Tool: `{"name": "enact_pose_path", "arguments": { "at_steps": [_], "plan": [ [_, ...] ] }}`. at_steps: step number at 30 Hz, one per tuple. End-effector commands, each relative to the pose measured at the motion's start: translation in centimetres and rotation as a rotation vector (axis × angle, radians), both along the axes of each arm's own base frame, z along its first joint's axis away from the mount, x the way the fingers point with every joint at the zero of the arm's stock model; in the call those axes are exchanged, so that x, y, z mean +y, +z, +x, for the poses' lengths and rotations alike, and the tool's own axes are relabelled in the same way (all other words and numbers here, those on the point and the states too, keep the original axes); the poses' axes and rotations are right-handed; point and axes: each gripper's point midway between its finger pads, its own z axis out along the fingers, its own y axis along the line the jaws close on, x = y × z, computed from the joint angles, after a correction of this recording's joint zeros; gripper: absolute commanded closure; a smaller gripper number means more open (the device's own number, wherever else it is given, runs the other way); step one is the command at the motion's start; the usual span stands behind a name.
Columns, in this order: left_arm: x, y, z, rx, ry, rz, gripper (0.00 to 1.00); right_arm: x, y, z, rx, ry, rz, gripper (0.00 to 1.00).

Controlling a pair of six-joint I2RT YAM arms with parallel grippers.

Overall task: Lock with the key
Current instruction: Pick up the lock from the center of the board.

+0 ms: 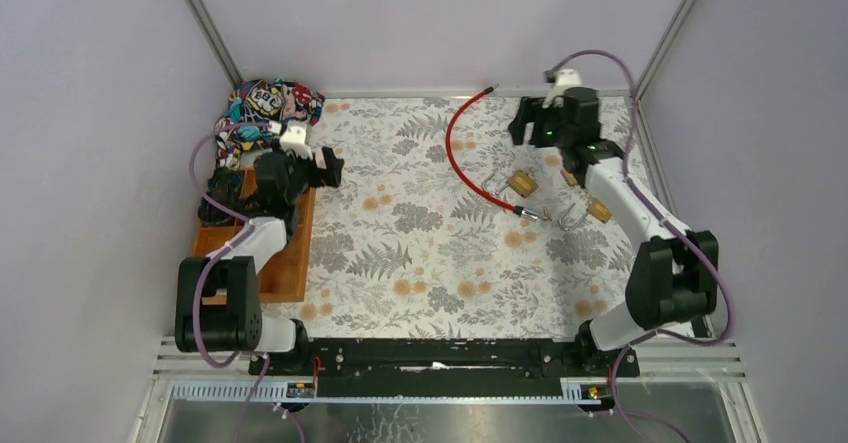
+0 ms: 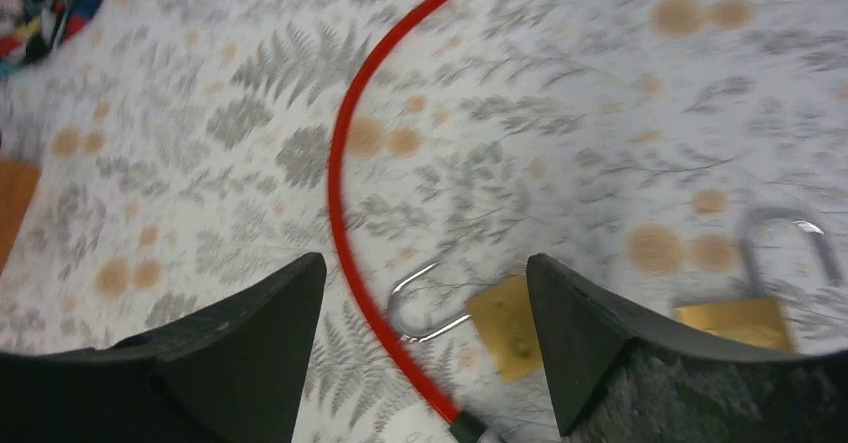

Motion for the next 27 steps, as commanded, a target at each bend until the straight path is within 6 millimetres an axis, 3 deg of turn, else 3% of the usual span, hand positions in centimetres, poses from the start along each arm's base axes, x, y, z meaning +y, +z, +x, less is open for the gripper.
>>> {"name": "enact_pose_path", "arguments": {
  "at_steps": [1,4,7,12,16,18,22,27],
  "plan": [
    [-1.7,1.9,-1.6,0.234,-0.157,-0.018,0.04,6.7,-7.9,-4.5,0.392,0.226,-0.205,0.20],
    [-1.9,4.3,-3.3,0.289,-0.189,0.013,0.06,9.3,-10.2,-4.6,0.500,0.310,-0.289,0.22],
    [-1.5,6.6,-4.7,0.338,-0.169,0.026,0.09,10.5,-12.1,-3.6,0.579,0.322,-0.303,0.27],
    [-1.3,8.8,-6.7,0.363,-0.133,0.008,0.12,12.2,-15.5,-2.8,0.661,0.349,-0.371,0.31],
    [-1.5,9.8,-7.2,0.354,-0.108,-0.041,0.14,13.3,-18.5,-3.2,0.722,0.375,-0.455,0.34],
    [-1.8,9.8,-7.3,0.368,-0.094,-0.083,0.18,14.0,-19.8,-3.8,0.753,0.399,-0.460,0.43],
    [-2.0,9.5,-7.3,0.397,-0.071,-0.134,0.24,15.8,-21.1,-5.7,0.823,0.454,-0.403,0.71],
    [-2.2,8.8,-7.3,0.424,-0.067,-0.156,0.26,18.8,-20.7,-9.7,0.864,0.493,-0.314,0.78]
  ]
}}
